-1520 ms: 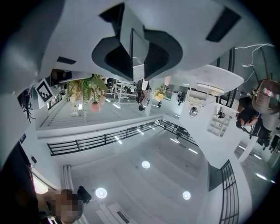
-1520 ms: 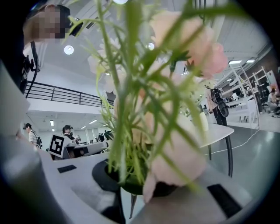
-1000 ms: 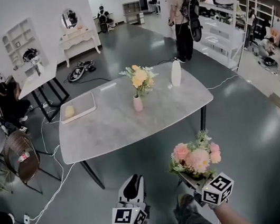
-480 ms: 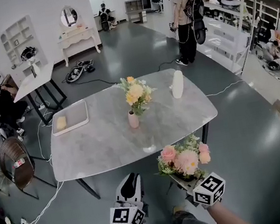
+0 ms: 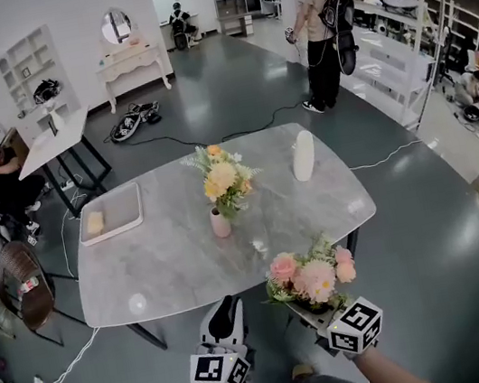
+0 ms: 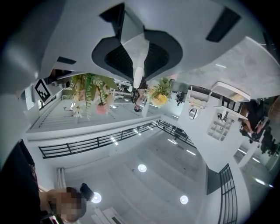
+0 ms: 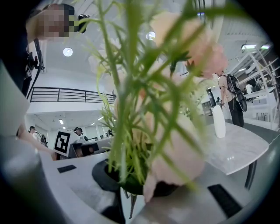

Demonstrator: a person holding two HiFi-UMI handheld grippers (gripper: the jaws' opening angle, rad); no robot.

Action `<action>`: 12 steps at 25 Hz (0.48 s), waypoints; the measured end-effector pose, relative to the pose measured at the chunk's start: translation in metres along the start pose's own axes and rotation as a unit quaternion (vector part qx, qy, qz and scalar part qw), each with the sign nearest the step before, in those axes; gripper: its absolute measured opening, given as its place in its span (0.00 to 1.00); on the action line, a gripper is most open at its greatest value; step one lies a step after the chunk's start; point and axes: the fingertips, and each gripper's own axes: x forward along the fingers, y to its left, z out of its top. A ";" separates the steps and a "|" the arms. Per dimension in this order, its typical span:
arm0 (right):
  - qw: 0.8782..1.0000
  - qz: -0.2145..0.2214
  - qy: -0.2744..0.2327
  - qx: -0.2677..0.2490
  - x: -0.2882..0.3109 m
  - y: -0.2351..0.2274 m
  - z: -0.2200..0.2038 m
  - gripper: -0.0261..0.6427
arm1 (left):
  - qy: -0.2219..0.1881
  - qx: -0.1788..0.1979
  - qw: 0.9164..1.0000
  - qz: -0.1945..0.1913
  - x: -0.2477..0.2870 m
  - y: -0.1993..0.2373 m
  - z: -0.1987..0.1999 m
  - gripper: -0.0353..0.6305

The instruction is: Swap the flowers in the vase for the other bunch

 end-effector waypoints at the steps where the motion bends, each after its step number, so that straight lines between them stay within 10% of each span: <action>1: 1.000 0.003 0.001 0.001 0.002 -0.004 0.000 0.18 | -0.001 -0.001 1.000 0.002 0.005 0.000 -0.001 0.18; 12: 1.000 0.025 0.001 0.013 0.024 -0.035 -0.002 0.18 | 0.006 0.007 1.000 0.014 0.037 0.010 -0.016 0.18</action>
